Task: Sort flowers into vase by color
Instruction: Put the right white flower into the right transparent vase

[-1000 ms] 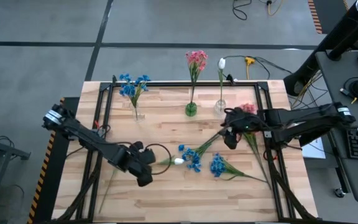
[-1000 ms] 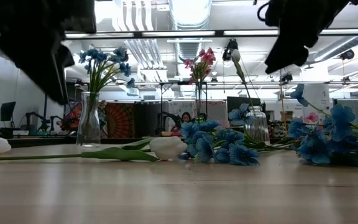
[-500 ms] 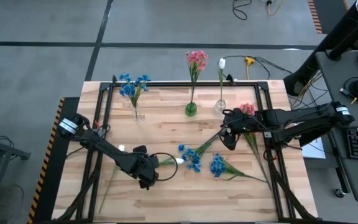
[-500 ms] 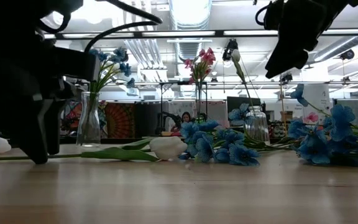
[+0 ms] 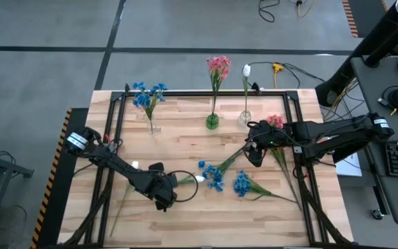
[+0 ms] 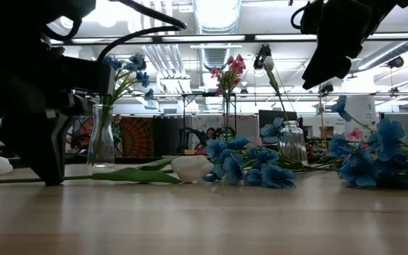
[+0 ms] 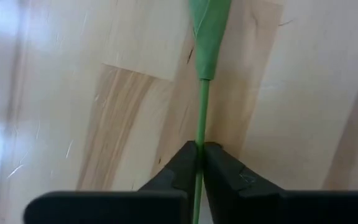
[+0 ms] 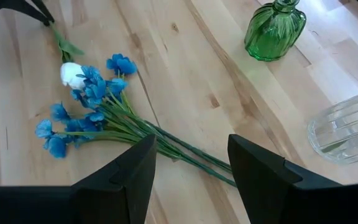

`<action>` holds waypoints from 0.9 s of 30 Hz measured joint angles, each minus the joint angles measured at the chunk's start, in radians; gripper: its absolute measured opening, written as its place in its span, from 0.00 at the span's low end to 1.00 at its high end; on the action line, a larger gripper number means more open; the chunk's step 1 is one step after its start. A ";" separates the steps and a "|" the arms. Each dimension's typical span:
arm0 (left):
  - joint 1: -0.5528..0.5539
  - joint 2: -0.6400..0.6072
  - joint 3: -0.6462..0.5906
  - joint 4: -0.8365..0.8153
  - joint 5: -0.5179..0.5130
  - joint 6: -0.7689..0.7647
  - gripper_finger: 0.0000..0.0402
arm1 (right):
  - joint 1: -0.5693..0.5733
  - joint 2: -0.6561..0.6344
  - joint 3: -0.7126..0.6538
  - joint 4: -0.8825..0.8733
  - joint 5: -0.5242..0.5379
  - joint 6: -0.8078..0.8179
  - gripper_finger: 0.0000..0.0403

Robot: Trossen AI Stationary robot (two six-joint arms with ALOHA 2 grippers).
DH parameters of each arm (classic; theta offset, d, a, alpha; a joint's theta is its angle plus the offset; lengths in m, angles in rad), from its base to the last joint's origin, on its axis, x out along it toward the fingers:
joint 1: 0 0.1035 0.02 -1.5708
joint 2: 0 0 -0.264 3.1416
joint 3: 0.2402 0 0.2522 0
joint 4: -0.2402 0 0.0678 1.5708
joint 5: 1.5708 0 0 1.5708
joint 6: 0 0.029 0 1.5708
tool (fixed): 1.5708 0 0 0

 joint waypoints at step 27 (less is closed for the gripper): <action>-0.005 -0.458 -0.054 0.551 -0.421 0.642 0.00 | 0.173 0.029 -0.183 0.792 0.166 -0.336 0.48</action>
